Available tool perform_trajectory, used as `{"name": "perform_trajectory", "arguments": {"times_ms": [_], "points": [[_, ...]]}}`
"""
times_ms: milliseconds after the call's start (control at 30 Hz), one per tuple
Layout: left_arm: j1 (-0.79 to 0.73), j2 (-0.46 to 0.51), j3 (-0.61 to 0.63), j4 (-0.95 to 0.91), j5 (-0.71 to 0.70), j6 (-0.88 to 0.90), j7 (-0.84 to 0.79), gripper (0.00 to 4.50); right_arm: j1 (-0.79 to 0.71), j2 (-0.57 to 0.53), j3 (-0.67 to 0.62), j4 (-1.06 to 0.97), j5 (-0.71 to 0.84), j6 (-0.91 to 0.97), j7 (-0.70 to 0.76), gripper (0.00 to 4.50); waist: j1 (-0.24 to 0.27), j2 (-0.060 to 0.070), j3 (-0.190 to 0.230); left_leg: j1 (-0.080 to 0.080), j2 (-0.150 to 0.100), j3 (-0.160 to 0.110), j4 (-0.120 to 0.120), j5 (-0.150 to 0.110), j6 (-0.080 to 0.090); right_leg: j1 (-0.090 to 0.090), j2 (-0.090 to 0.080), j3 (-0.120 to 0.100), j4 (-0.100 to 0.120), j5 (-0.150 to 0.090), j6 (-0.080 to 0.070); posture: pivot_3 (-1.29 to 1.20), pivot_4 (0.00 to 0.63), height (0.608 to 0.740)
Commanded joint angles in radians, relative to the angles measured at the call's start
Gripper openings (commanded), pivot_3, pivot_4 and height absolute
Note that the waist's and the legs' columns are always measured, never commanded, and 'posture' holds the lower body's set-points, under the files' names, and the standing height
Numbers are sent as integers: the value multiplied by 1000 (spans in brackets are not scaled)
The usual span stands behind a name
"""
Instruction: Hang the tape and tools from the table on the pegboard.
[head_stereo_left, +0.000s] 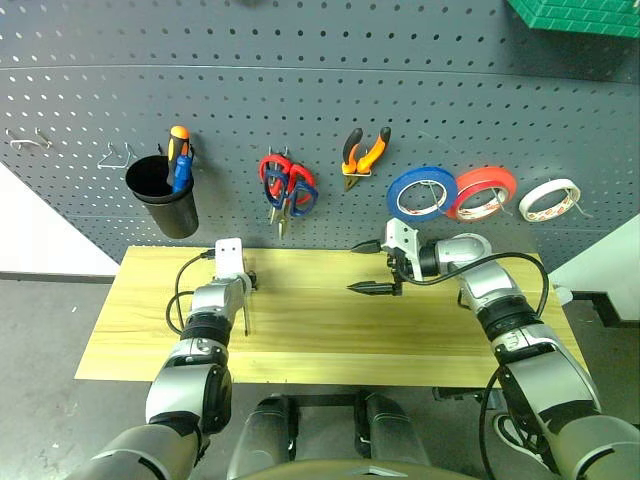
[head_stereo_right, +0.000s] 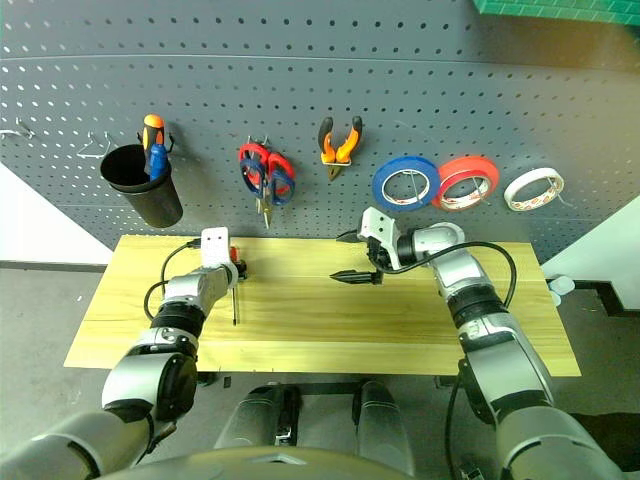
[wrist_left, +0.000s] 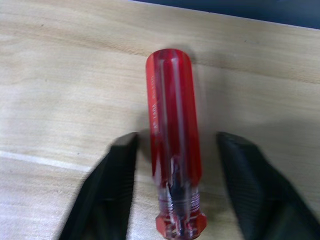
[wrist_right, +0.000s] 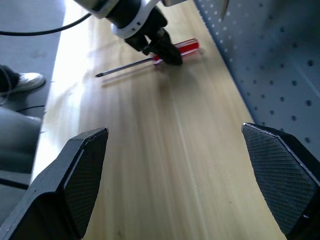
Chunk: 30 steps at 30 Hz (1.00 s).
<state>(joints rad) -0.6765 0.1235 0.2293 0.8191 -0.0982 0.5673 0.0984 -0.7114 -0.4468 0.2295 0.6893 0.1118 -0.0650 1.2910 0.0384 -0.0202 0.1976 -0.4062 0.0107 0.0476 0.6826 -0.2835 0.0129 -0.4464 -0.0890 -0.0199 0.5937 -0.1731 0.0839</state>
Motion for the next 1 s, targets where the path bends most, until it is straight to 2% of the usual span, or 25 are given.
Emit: {"name": "perform_trajectory", "arguments": {"times_ms": [33, 67, 200, 367, 633, 800, 1000], "points": [[40, -17, 9, -47, -18, 57, 18, 1135, 2, -12, -21, -56, 20, 10, 30, 4500, 0, 0, 0, 0, 0, 0, 0, 0, 0, 0, 0, 0, 0, 0, 0, 110, 202, 740], [48, -22, 11, -68, -20, 73, 23, 923, 2, -12, -22, -60, 21, 14, 35, 4500, 0, 0, 0, 0, 0, 0, 0, 0, 0, 0, 0, 0, 0, 0, 0, 110, 201, 740], [102, -38, -11, -211, -12, 170, 33, 911, 1, -17, -20, -67, 18, 16, 53, 4500, 0, 0, 0, 0, 0, 0, 0, -2, -3, 0, -1, 0, 0, 0, 0, 105, 191, 740], [215, -44, -55, -532, -23, 372, 10, 911, -5, -32, -33, -87, 33, 35, 85, 4500, -1, 0, 0, -1, 0, 0, -1, -2, -3, -1, -1, 0, -1, 0, 0, 108, 178, 740], [381, 92, -165, -896, -13, 489, -117, 911, -8, -61, -80, -179, 114, 133, 134, 4500, 0, 0, -1, -3, 0, 0, -1, -1, -4, -4, -1, 0, 0, -2, -4, 126, 143, 740], [493, 214, -202, -1058, -24, 450, -223, 911, 4, -96, -117, -251, 155, 178, 150, 4500, 2, 1, -2, -4, 0, 0, -3, -1, -4, -6, -1, 1, -1, -2, -4, 139, 124, 740], [610, 277, -196, -1154, -23, 360, -293, 911, 45, -161, -142, -360, 187, 202, 173, 4500, 4, 2, -3, -8, 0, 1, -3, -1, -4, -9, -2, 1, -1, -2, -5, 133, 110, 740]]}}
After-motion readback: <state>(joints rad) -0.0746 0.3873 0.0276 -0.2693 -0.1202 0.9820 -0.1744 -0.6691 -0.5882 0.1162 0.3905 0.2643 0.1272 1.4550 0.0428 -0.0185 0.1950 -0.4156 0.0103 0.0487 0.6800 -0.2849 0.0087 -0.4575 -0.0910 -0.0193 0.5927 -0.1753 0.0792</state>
